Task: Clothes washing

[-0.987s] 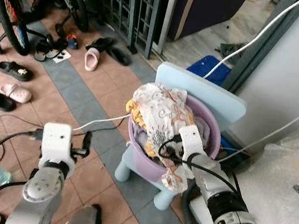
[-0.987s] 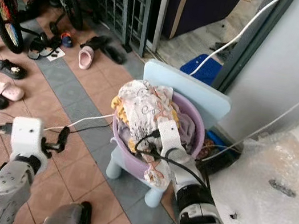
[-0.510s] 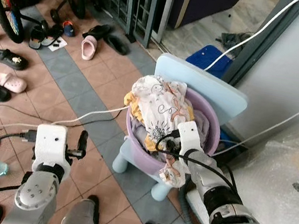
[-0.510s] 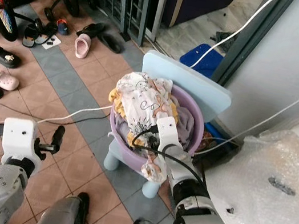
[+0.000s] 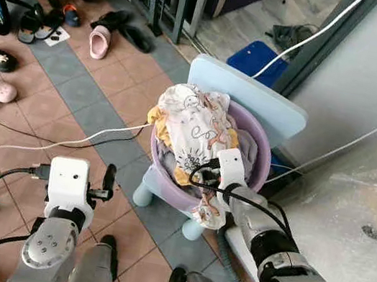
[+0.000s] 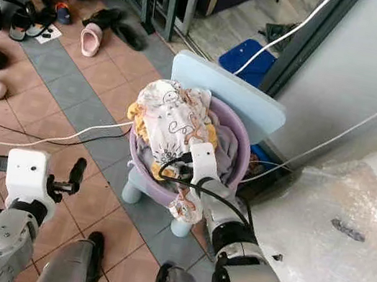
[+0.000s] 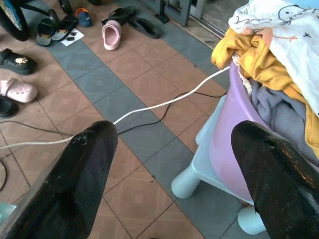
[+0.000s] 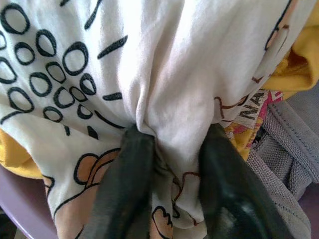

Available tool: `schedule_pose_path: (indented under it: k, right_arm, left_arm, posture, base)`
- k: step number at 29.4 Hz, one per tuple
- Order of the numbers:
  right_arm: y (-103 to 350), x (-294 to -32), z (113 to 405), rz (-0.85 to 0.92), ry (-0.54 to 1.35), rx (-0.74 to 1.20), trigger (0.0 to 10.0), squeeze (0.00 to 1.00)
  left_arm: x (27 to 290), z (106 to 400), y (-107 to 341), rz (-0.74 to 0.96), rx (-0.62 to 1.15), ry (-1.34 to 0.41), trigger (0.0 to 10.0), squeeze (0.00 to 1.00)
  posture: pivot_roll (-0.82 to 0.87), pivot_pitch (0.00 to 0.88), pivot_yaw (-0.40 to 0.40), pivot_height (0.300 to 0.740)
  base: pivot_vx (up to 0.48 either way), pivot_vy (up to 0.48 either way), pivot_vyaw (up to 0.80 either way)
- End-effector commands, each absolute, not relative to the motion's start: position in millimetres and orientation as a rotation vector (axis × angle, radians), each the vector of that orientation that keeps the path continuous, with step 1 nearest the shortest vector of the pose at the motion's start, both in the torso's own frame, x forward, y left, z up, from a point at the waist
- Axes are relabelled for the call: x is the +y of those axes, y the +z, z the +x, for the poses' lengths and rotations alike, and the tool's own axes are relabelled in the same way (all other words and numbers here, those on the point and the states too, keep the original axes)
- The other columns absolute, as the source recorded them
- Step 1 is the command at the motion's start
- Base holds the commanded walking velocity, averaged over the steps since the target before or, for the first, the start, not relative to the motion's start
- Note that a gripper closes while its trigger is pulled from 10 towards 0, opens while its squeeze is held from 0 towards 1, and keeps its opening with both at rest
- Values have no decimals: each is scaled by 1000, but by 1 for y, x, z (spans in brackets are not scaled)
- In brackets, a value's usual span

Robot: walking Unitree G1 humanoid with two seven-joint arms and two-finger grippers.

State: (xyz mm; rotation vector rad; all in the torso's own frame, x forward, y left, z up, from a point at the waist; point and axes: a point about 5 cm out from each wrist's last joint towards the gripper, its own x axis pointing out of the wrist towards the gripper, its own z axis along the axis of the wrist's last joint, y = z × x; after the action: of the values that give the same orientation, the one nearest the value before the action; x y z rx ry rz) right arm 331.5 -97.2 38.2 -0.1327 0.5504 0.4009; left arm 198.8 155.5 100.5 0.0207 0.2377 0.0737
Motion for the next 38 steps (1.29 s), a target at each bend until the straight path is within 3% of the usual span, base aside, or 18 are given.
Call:
schedule_pose_path:
  k: [1, 6, 13, 20, 29, 38]
  right_arm:
    - [33, -94, 328, -117, 428, 583, 0, 0]
    - [40, -98, 334, -126, 404, 544, 0, 0]
    - [84, -111, 350, -149, 324, 252, 0, 0]
    - [134, -121, 324, -110, 259, -45, 0, 0]
    - [182, -119, 308, -127, 114, -263, 0, 0]
    - [182, -134, 302, -146, 87, -240, 0, 0]
  left_arm:
    - [154, 200, 101, 21, 231, 89, 10000, 0]
    - [156, 206, 100, 24, 226, 96, 10000, 0]
    - [151, 226, 102, 54, 184, 20, 10000, 0]
    - [137, 246, 104, 42, 151, -60, 10000, 0]
    - [121, 267, 106, 51, 104, -173, 10000, 0]
    - [118, 272, 107, 55, 86, -168, 10000, 0]
  posture:
    - [117, 232, -143, 740]
    - [98, 211, -133, 740]
    - [48, 147, -54, 740]
    - [-4, 72, 20, 740]
    - [-53, 6, 126, 740]
    - [-53, 4, 115, 740]
  base:
    - [0, 0, 0]
    - [0, 0, 0]
    - [0, 0, 0]
    - [0, 0, 0]
    - [0, 0, 0]
    - [0, 0, 0]
